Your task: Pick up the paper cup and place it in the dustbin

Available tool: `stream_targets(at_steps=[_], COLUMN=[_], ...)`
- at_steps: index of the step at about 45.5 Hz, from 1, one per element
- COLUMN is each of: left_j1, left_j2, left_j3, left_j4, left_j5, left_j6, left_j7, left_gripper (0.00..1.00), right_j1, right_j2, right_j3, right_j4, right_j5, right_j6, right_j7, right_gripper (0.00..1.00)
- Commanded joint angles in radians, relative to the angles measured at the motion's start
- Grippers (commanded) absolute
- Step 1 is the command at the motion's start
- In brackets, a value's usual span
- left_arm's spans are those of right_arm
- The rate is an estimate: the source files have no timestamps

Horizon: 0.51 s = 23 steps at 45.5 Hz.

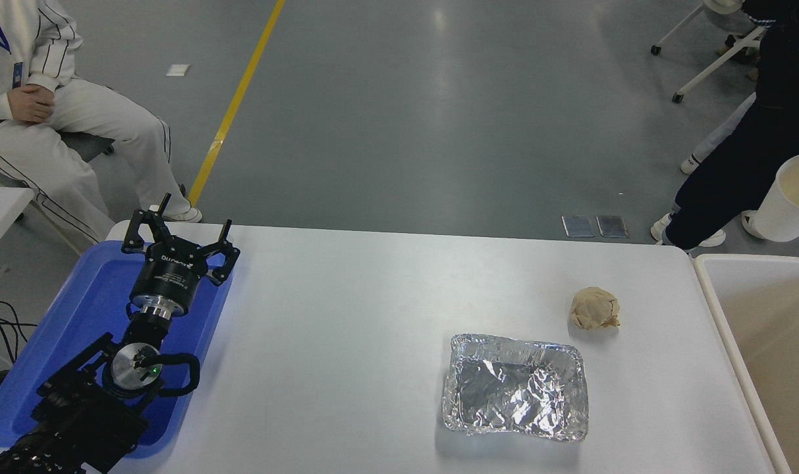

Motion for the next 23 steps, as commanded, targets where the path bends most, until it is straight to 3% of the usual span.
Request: stream_targets(at_steps=[1,14,23], left_j1=[0.002,0.002,0.002], left_j2=[0.0,0.0,0.0], left_j3=[0.0,-0.002,-0.002], left_j4=[0.0,0.0,0.0], left_j5=[-0.002,-0.002,-0.002], left_j6=[0.0,0.0,0.0], left_j7=[-0.002,-0.002,-0.002], left_gripper=[1.0,1.0,1.0], right_j1=[-0.087,-0.301,-0.53], right_j2=[-0.1,-0.211,-0.251], right_j3=[0.002,0.034,0.228], right_j4=[-0.109,-0.274,-0.371], right_j5=[-0.012,-0.019,-0.005], right_j6=[0.0,0.0,0.0], right_j7=[0.0,0.0,-0.002], right_gripper=[0.0,0.0,0.0])
